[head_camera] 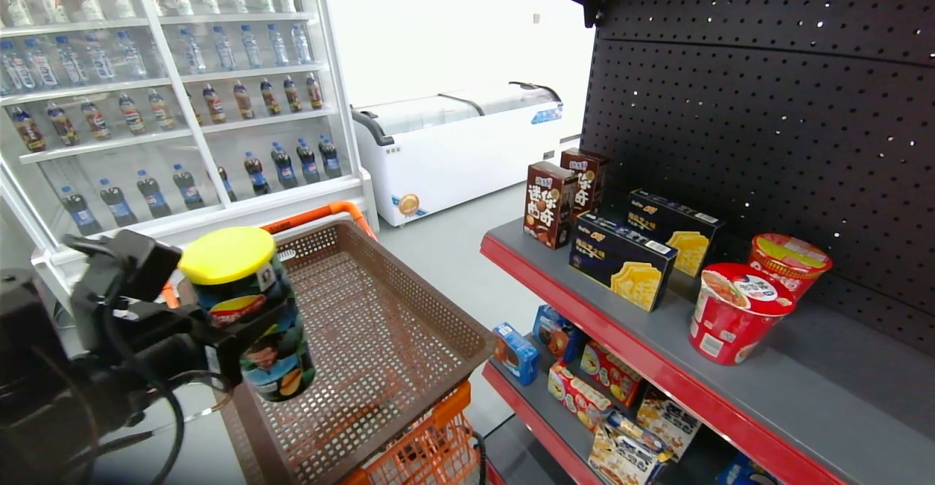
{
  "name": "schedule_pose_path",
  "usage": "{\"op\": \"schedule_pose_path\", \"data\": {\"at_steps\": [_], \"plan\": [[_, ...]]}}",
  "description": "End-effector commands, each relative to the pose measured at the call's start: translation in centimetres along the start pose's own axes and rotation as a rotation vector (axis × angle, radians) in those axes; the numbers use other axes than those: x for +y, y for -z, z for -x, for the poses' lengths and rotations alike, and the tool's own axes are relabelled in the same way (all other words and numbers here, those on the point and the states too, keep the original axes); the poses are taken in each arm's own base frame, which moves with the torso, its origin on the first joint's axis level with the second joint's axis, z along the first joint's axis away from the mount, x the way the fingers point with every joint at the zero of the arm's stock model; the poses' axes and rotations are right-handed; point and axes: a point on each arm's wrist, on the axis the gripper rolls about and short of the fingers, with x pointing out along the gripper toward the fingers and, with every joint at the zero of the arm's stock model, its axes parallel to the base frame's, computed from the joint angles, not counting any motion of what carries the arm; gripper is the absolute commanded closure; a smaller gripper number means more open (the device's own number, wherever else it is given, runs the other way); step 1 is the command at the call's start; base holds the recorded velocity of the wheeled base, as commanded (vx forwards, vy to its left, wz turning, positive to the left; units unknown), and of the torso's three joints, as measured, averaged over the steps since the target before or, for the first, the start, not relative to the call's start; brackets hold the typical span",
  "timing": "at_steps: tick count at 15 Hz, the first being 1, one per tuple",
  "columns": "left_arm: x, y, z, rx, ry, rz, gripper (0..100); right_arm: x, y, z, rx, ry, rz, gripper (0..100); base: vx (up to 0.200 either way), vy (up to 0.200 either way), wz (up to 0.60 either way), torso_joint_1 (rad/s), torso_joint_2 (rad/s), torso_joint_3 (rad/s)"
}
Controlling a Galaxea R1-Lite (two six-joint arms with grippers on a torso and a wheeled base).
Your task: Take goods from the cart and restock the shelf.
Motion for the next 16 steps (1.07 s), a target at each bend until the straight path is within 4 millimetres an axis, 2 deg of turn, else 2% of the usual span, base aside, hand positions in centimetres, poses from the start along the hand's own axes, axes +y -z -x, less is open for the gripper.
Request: {"op": "schedule_pose_path", "data": {"at_steps": [1,6,9,16], "plan": [[-0.1,-2.1,8.8,-0.159,-0.142,0.006,100,0.0,0.0,0.0,0.000,0.000,0.000,0,0.000,0.000,0.00,0.000,0.00,0.000],[-2.6,0.3,15.4,-0.159,-0.196,0.025,100,0.0,0.0,0.0,0.000,0.000,0.000,0,0.000,0.000,0.00,0.000,0.00,0.000],[-3.0,0.8,16.5,-0.142,-0.221,0.032,100,0.0,0.0,0.0,0.000,0.000,0.000,0,0.000,0.000,0.00,0.000,0.00,0.000],[-3.0,0.6,16.5,-0.141,-0.227,0.033,100,0.0,0.0,0.0,0.000,0.000,0.000,0,0.000,0.000,-0.60,0.002,0.00,0.003]]}}
